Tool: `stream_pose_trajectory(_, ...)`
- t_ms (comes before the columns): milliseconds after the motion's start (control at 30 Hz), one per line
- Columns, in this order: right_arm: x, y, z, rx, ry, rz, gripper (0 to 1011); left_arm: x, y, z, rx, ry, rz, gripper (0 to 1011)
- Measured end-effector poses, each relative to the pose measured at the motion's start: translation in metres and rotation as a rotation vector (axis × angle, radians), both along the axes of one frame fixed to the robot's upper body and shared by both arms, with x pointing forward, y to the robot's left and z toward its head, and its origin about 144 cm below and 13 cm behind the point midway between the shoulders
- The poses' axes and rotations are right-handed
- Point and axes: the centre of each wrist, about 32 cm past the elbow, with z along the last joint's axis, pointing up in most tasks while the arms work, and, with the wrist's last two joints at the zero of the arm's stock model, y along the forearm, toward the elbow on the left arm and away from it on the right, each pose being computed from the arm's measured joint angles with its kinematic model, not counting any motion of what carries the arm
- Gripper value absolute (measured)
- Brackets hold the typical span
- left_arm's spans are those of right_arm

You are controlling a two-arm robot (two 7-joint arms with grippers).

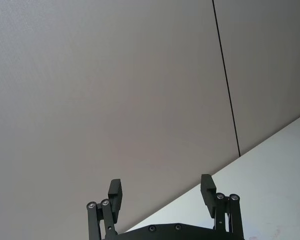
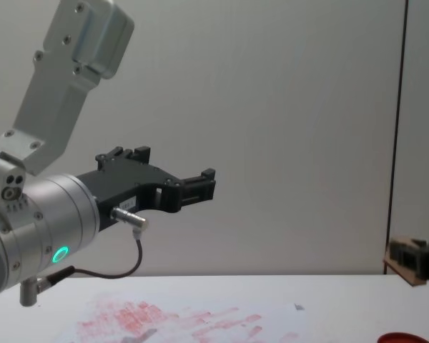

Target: Use the one hand to pick up the stamp and affix it onto the A4 paper.

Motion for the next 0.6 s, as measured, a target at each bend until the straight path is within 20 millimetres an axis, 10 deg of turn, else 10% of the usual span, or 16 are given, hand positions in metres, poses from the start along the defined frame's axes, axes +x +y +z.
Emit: stream_pose_trajectory(600,0.001,-0.01,-0.023,-0.1,0.082,-0.015,219,0.0,0.0,0.0,0.0,0.0,0.0,1001)
